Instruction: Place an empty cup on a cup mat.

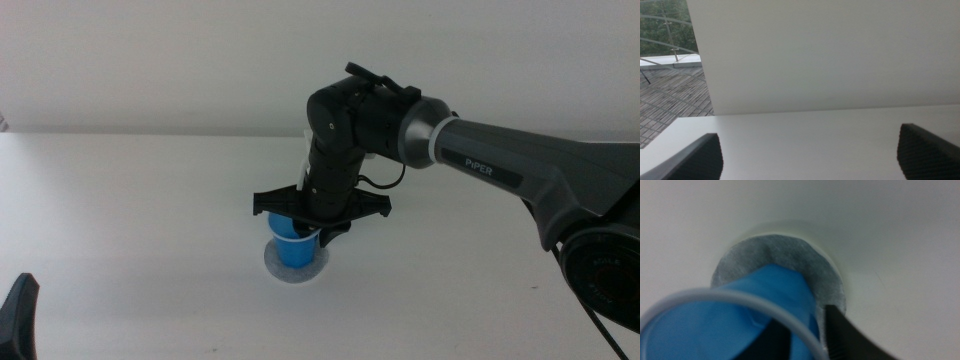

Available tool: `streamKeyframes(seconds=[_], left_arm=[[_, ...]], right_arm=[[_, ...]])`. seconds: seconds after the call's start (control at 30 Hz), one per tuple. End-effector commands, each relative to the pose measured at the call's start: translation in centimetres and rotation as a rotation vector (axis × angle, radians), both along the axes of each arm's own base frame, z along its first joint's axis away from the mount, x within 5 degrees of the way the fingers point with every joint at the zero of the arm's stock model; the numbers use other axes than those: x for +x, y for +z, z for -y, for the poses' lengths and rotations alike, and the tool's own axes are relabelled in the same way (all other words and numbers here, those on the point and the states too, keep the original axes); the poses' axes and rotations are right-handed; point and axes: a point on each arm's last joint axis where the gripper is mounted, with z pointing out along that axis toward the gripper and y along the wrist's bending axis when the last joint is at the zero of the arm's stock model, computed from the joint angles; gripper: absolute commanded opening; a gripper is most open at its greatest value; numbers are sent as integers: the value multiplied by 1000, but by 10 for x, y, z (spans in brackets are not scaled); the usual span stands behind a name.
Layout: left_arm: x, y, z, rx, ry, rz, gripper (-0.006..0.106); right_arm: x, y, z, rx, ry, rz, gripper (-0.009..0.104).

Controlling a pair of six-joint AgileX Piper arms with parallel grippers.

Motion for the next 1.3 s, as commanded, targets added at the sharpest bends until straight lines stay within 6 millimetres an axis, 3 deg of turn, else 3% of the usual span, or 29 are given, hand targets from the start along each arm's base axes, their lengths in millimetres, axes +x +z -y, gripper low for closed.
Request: streamKeyframes(seconds=[0.0,0.1,0.17,0.33,0.5,0.63,0.73,0.87,1.03,1.27], left_arm=[[-1,-11,1,1,-8,13,94],[-1,-11,1,1,-8,13,94],[-1,-11,1,1,-8,13,94],[-1,-11,1,1,-8,13,94],[-1,-11,1,1,-8,13,94],[-1,-11,1,1,-8,13,94],[-1,-11,1,1,-8,13,94],[-1,-11,1,1,-8,13,94],[-1,-11,1,1,-8,13,94],[-1,-11,1,1,-8,13,94]], right_arm=[[1,1,-2,17,-1,12,37],[1,13,-4,69,-9,41,53],[0,32,-3,91,-5,89,62],[-15,98,22,92,44,250,65],[-49,160,85,93,130,471,66],[-97,188,164,81,189,688,79],[-136,190,224,45,154,859,94],[-192,171,278,-58,91,997,93],[-239,131,302,-129,40,1046,93],[-280,102,306,-130,12,1252,93]])
